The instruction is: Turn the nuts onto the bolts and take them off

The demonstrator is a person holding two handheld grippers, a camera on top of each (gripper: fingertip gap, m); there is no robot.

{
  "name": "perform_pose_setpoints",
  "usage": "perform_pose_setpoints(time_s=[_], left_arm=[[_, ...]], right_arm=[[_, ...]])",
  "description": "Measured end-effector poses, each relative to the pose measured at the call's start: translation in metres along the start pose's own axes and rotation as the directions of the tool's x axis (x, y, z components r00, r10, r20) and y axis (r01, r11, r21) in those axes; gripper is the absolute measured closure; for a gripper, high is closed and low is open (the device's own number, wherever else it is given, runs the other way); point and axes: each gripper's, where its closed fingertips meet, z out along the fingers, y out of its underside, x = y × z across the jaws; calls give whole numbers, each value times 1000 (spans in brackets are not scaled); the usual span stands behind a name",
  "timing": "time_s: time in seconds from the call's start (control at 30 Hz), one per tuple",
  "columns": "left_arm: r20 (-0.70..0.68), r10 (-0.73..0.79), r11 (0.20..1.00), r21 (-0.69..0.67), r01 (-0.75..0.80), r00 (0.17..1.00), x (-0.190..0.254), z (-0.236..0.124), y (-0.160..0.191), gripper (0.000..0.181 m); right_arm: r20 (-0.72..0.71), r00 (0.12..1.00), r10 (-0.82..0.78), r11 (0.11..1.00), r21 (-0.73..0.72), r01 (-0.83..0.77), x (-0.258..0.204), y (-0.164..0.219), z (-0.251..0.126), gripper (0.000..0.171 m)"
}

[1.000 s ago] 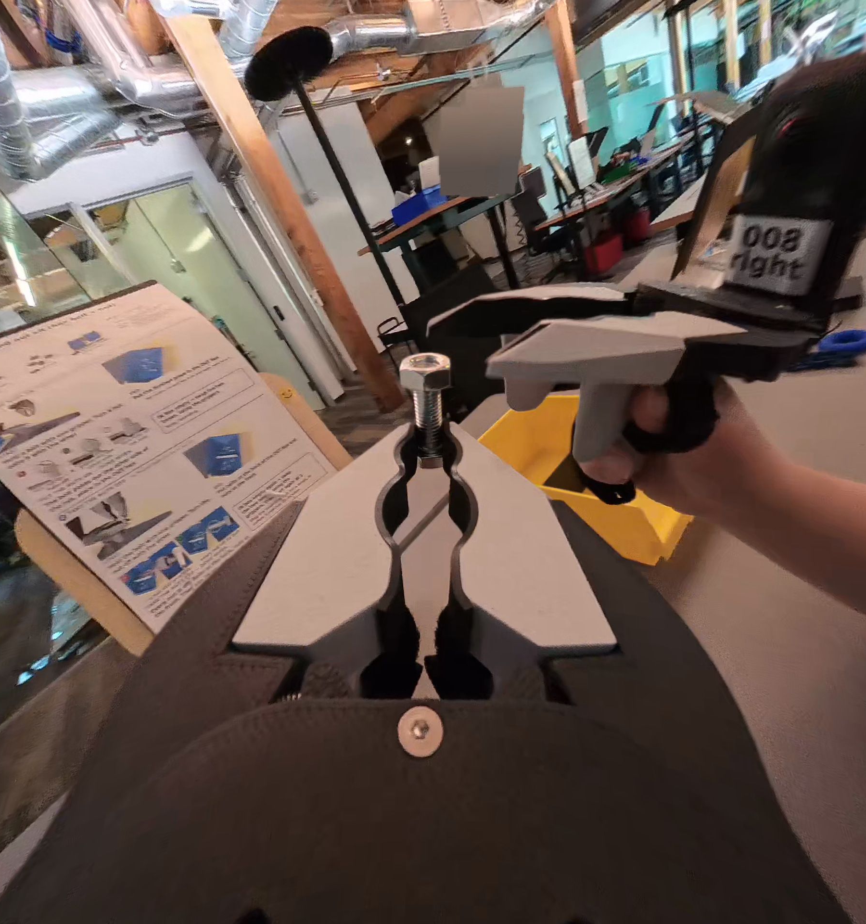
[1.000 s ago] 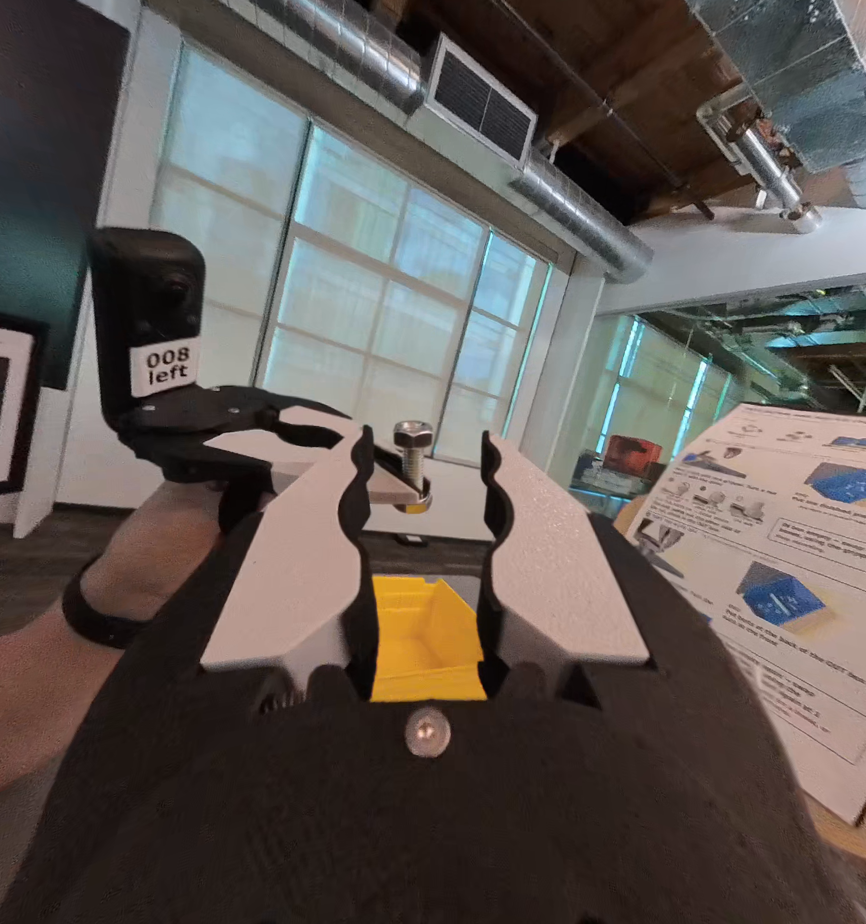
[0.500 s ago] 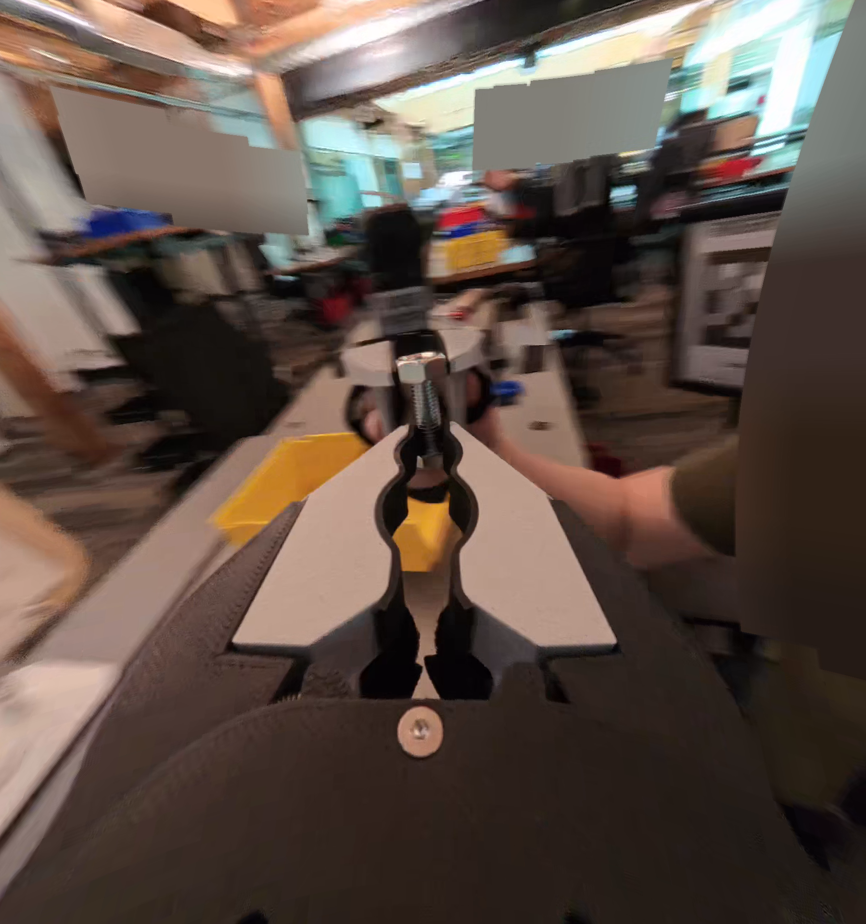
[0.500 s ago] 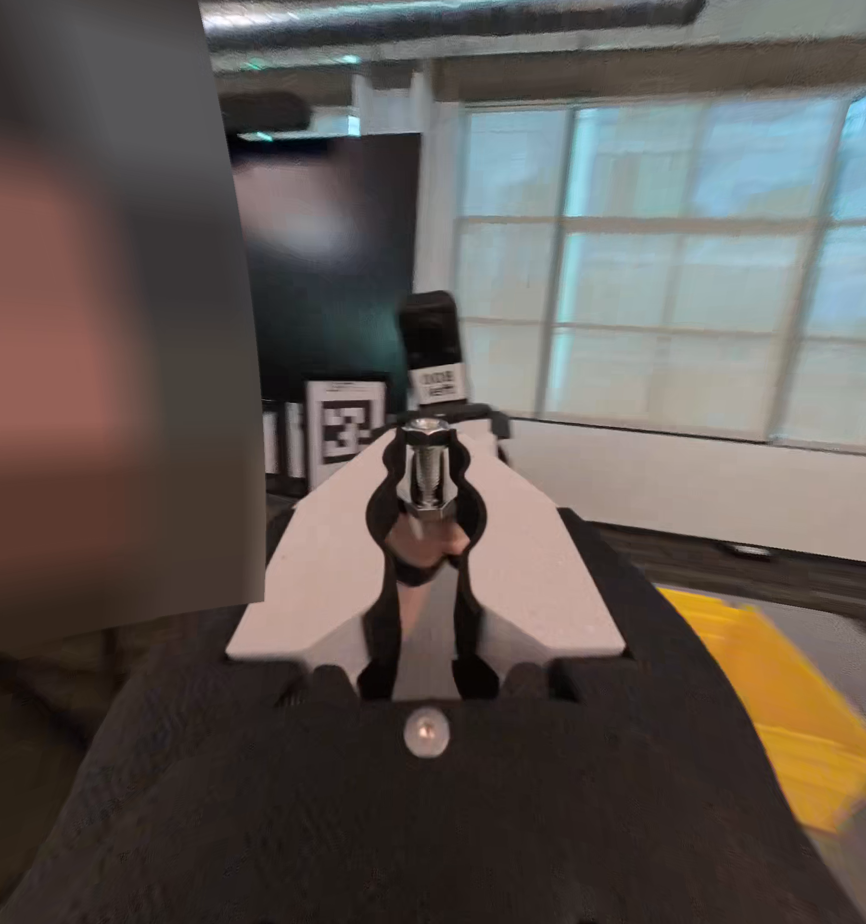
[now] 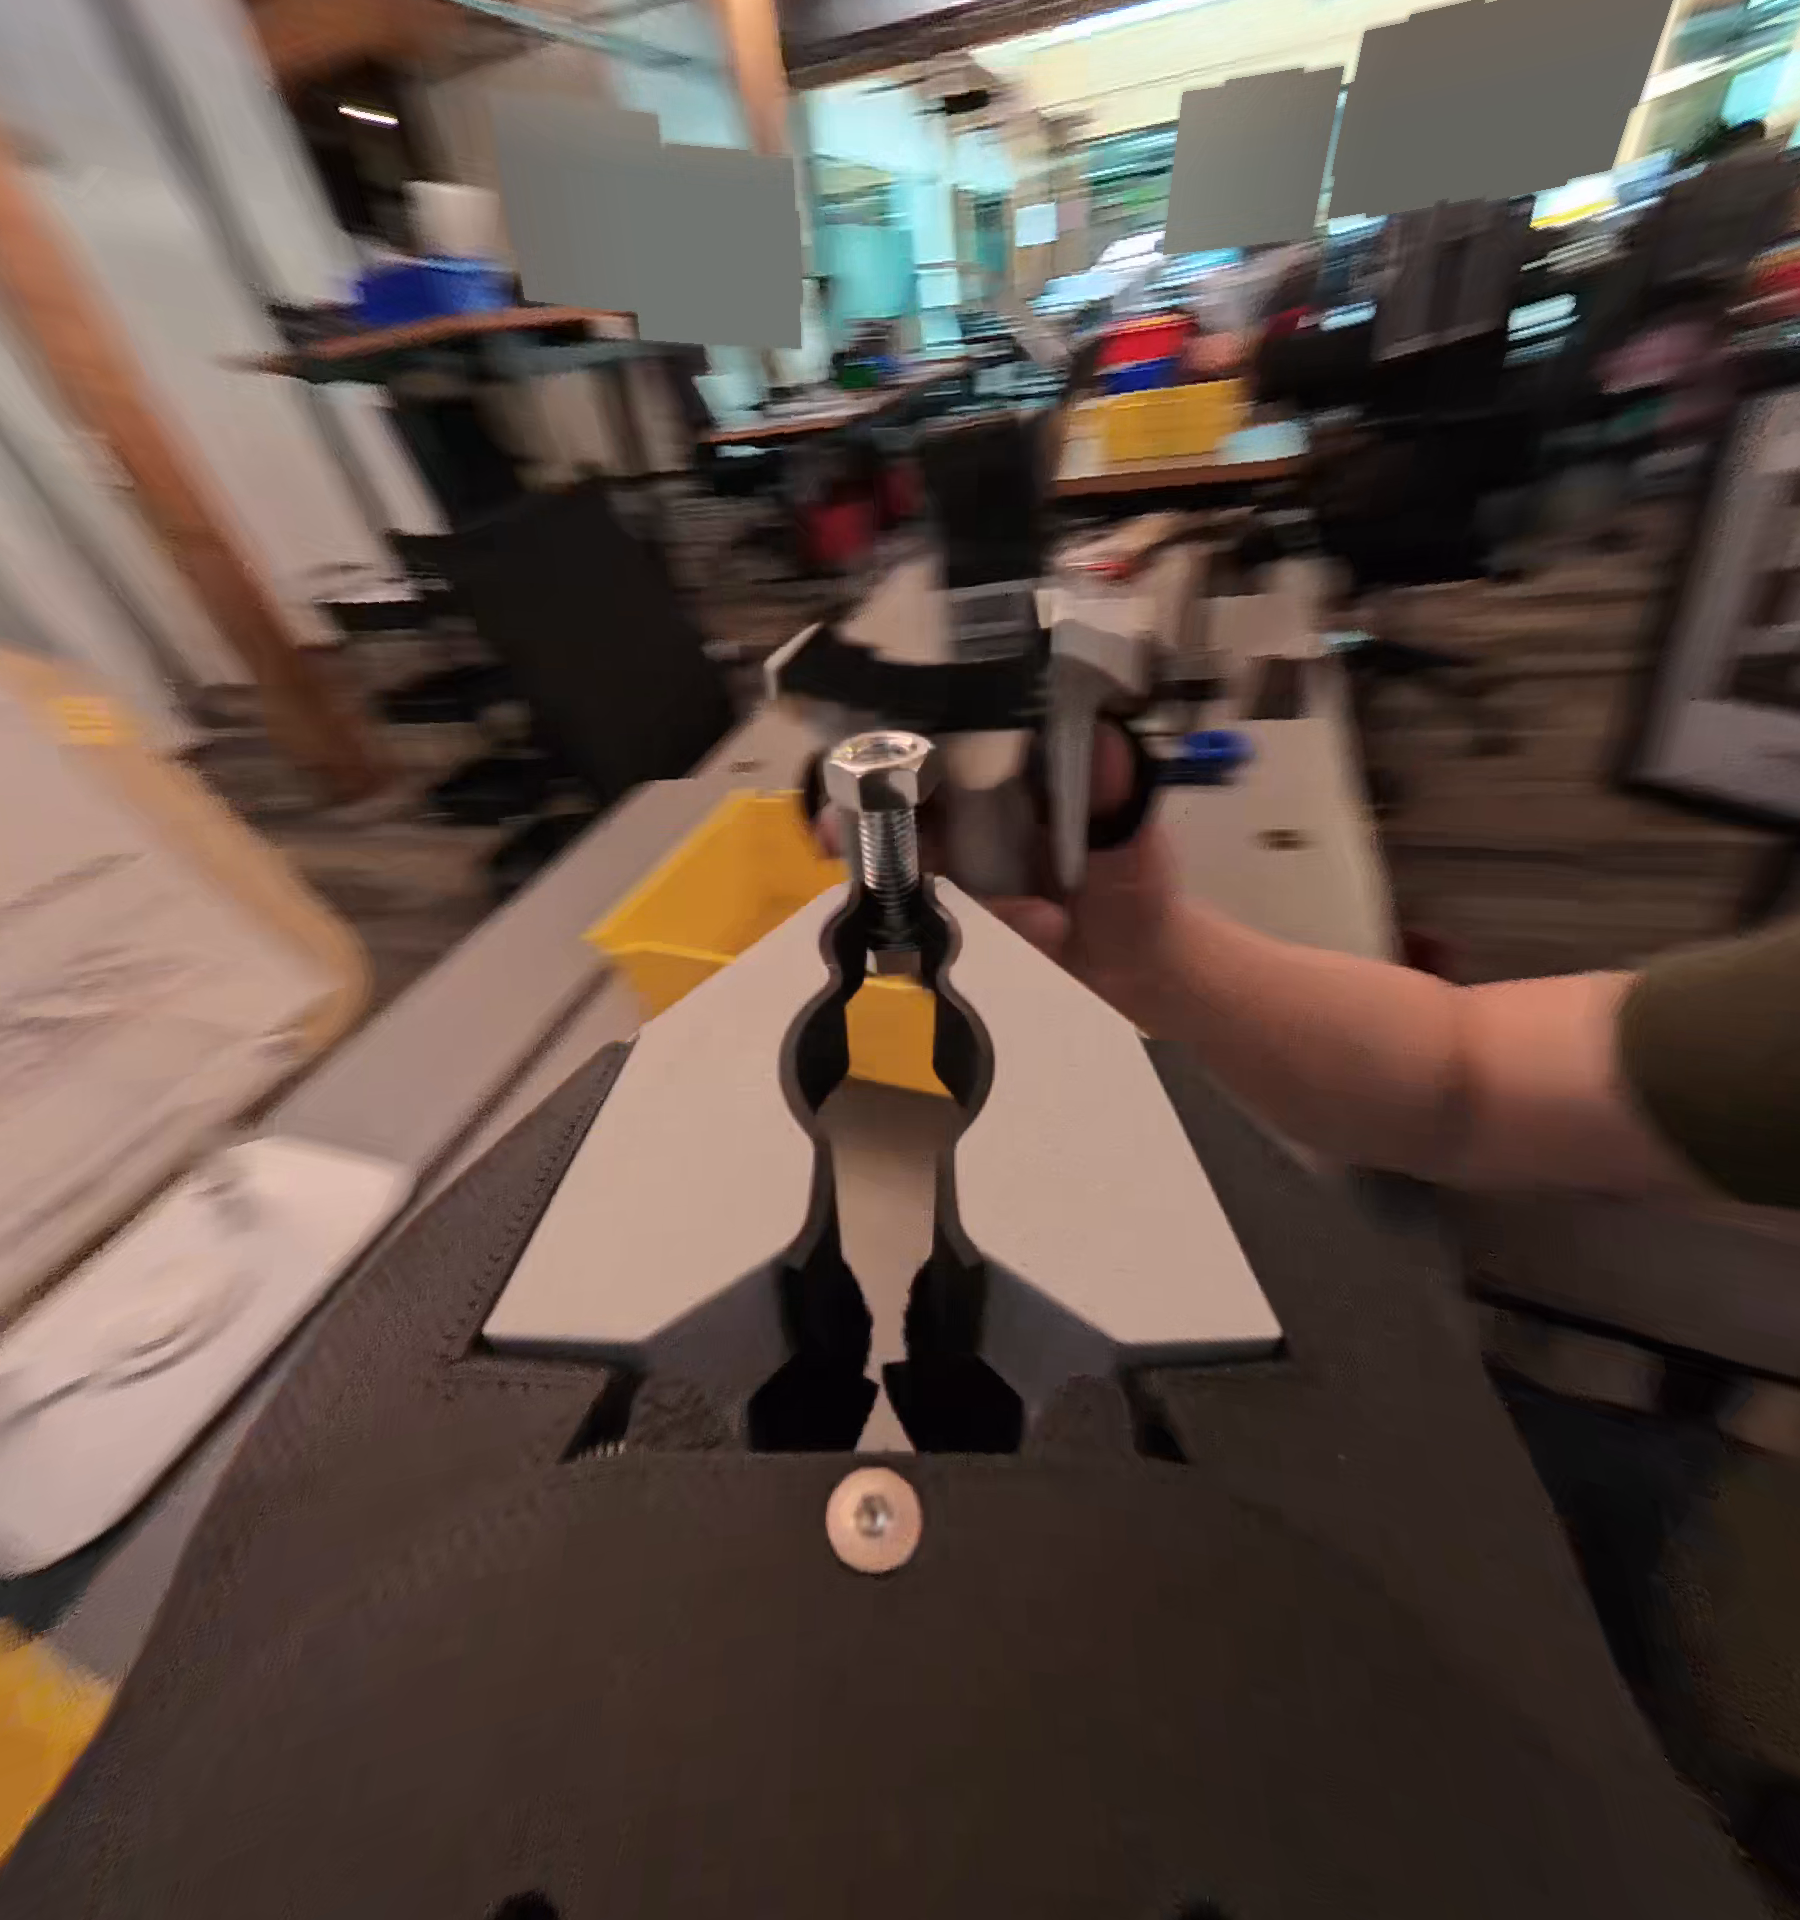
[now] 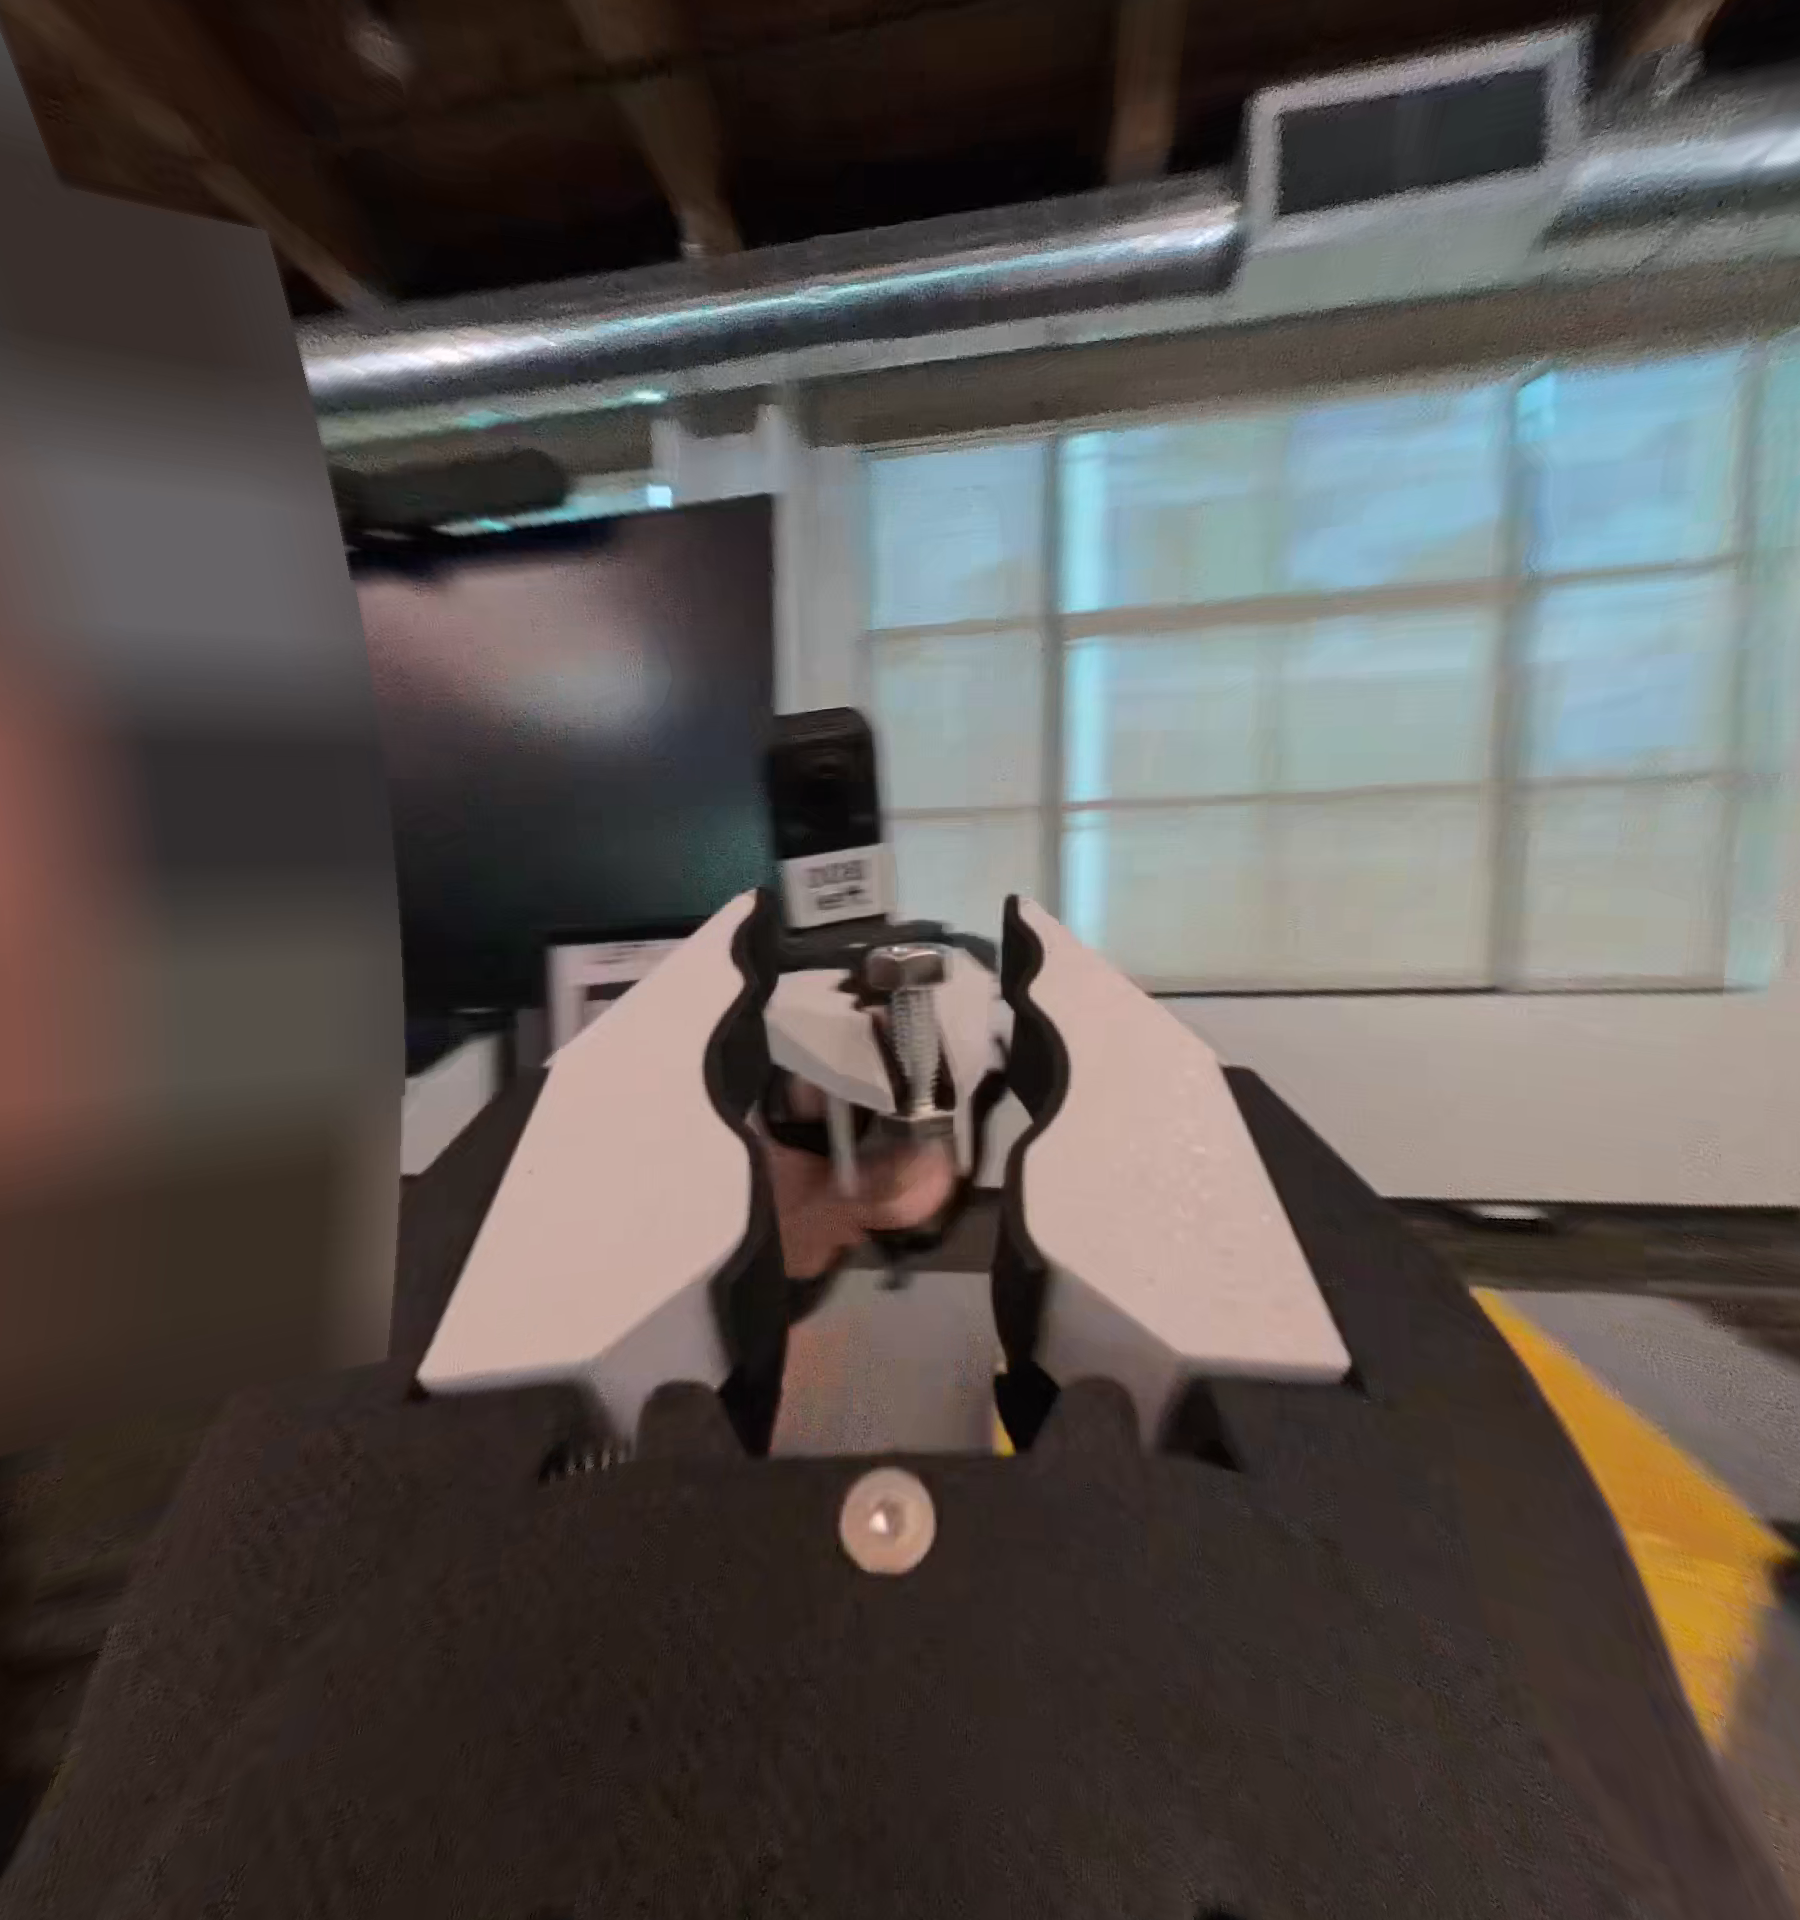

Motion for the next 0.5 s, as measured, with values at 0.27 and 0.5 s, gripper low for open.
perform_pose_setpoints(time_s=[0.27,0.5], left_arm=[[438,244,970,-91,-228,865,-42,-4,-2,175],[424,246,969,-84,-232,872,-35,2,-2,175]], right_arm=[[-461,671,-581,813,-288,506,18,7,12,136],[-500,643,-580,814,-339,471,26,8,4,147]])
